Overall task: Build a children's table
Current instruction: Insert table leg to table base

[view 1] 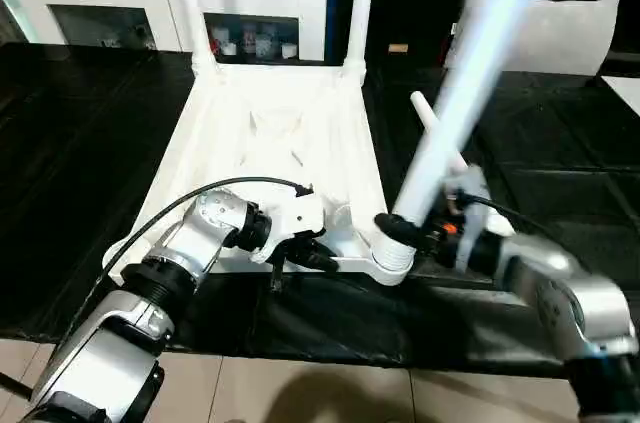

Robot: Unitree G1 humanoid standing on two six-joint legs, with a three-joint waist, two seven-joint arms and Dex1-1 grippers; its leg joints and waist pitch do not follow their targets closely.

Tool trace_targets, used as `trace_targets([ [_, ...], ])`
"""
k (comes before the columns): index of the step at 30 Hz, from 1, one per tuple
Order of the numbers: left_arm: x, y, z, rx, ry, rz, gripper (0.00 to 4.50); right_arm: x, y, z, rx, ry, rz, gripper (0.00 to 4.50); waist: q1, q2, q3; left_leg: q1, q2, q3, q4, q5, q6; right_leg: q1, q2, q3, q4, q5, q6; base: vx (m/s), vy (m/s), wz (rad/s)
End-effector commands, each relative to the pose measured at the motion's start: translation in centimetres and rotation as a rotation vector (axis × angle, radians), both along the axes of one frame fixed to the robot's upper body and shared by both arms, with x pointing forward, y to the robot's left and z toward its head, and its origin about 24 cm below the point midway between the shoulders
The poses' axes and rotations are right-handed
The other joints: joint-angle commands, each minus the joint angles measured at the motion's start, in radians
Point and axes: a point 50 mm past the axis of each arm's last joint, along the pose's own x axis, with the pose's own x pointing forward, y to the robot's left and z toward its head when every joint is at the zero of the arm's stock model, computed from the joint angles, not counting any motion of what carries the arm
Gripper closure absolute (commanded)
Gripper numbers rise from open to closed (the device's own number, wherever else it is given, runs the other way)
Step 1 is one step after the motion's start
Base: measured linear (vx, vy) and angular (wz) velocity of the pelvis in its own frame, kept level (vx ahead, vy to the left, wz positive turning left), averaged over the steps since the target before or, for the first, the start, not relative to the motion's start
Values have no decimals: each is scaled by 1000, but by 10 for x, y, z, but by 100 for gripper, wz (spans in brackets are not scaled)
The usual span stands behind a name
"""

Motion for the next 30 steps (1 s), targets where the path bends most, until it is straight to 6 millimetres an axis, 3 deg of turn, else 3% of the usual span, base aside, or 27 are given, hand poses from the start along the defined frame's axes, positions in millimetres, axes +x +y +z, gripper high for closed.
trace_targets([
  [1, 1, 3, -2, 57, -4, -9, 450, -14, -5, -26, 12, 115, -24, 260, 0, 16, -62, 11, 14, 2, -75, -291, 15, 49, -42, 36, -98, -346, -186, 0, 0, 0],
  [3, 2, 4, -2, 59, -6, -7, 450, -18, -4, -31, 9, 118, -29, 260, -3, 8, -62, 7, 10, 0, -76, -299, 13, 54, -39, 35, -94, -333, -188, 0, 0, 0],
  [4, 3, 5, -1, 62, -8, -2, 450, -25, -4, -38, -16, 113, -34, 260, -1, 25, -58, 11, 9, -2, -79, -315, 11, 52, -40, 34, -95, -360, -183, 0, 0, 0],
  [7, 4, 5, -1, 64, -11, 7, 450, -31, -4, -46, -64, 95, -48, 260, -4, 19, -57, 16, 9, -2, -83, -345, 9, 53, -40, 33, -105, -395, -172, 0, 0, 0],
  [9, 5, 5, 0, 65, -14, 11, 450, -34, -4, -50, -126, 73, -54, 260, -5, 21, -58, 15, 9, -3, -85, -333, 12, 55, -41, 32, -105, -396, -168, 0, 0, 0],
  [13, 5, 5, 0, 69, -16, 9, 450, -37, -1, -50, -197, 45, -8, 260, -10, 24, -53, 18, 7, -5, -87, -370, 14, 51, -40, 29, -118, -493, -134, 0, 0, 0],
  [16, 5, 5, 0, 76, -16, 1, 450, -35, 1, -48, -276, 20, 61, 260, -11, 24, -51, 20, 8, -8, -89, -387, 15, 48, -40, 29, -122, -518, -119, 0, 0, 0],
  [21, 5, 6, 1, 88, -18, -19, 450, -33, 6, -50, -335, 38, 198, 260, -16, 23, -47, 17, 8, -9, -92, -396, 24, 47, -39, 28, -122, -515, -125, 0, 0, 0],
  [24, 5, 8, 2, 99, -18, -35, 450, -35, 9, -55, -364, 61, 289, 260, -19, 21, -36, 20, 7, -10, -93, -430, 24, 38, -40, 28, -131, -574, -108, 0, 0, 0],
  [26, 7, 11, 4, 114, -25, -42, 450, -35, 11, -57, -361, 68, 323, 260, -19, 17, -34, 20, 10, -11, -97, -425, 27, 38, -42, 30, -132, -563, -107, 0, 0, 0],
  [28, 8, 13, 5, 122, -29, -46, 450, -36, 12, -57, -363, 69, 343, 260, -20, 20, -38, 18, 11, -12, -101, -406, 31, 44, -41, 30, -128, -520, -115, 0, 0, 0],
  [30, 10, 17, 8, 141, -36, -51, 450, -38, 13, -59, -391, 71, 408, 260, -21, 16, -28, 15, 13, -10, -106, -404, 34, 40, -38, 32, -127, -481, -129, 0, 0, 0],
])
